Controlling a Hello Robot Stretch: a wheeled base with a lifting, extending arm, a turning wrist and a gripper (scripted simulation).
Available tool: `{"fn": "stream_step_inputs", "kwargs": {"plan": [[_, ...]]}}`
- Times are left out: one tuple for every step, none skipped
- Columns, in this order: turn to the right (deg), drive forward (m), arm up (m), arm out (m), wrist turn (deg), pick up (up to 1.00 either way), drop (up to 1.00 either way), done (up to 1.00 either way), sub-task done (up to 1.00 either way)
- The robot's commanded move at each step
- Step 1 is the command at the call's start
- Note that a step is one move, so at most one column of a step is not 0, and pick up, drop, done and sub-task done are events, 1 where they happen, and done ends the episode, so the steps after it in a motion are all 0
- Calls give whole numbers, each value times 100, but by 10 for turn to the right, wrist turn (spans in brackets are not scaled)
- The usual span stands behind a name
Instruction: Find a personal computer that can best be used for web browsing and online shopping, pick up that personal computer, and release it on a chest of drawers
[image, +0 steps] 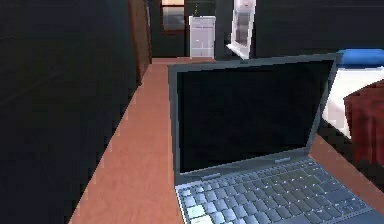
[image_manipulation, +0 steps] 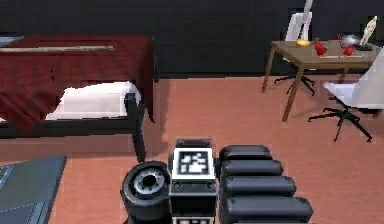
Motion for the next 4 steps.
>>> {"fn": "stream_step_inputs", "kwargs": {"plan": [[-450, 0, 0, 0, 0, 0, 0, 0, 0], [0, 15, 0, 0, 0, 0, 0, 0, 0], [390, 0, 0, 0, 0, 0, 0, 0, 0], [0, 100, 0, 0, 0, 0, 0, 0, 0]]}}
